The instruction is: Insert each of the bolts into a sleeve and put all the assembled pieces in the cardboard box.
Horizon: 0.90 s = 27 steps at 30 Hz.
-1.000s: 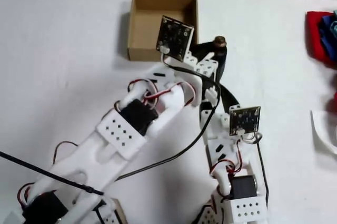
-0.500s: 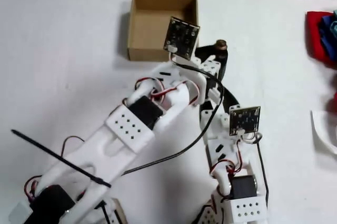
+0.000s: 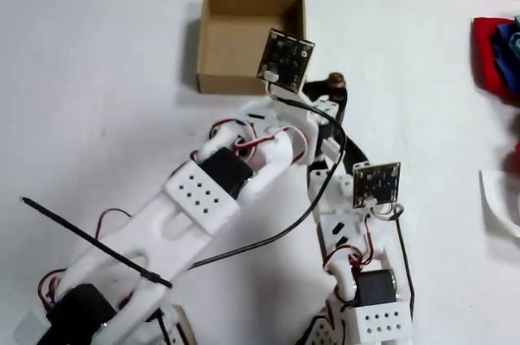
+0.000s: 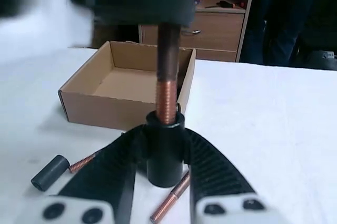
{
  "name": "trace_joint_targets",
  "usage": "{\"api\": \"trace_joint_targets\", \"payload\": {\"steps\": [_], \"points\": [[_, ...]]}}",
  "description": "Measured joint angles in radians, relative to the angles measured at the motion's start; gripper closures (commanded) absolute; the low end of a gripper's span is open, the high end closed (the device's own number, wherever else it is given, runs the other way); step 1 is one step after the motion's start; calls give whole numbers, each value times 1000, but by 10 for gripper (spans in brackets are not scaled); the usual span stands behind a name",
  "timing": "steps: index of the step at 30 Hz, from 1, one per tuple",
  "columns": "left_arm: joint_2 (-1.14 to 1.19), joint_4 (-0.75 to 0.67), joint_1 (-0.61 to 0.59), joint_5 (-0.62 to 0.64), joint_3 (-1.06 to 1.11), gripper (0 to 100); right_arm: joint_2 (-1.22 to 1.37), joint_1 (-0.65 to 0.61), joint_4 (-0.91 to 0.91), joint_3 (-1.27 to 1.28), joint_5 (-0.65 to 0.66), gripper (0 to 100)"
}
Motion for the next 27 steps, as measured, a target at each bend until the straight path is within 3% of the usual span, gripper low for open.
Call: {"api": "trace_joint_targets", "payload": {"steps": [11, 19, 27], "points": [[0, 152, 3, 0, 0, 967, -2, -2, 0, 0, 2, 978], [-3, 288, -9, -9, -3, 635, 0, 3, 2, 0, 2, 978], [-15, 358, -21, -14, 2, 627, 0, 9, 0, 0, 0, 978]]}}
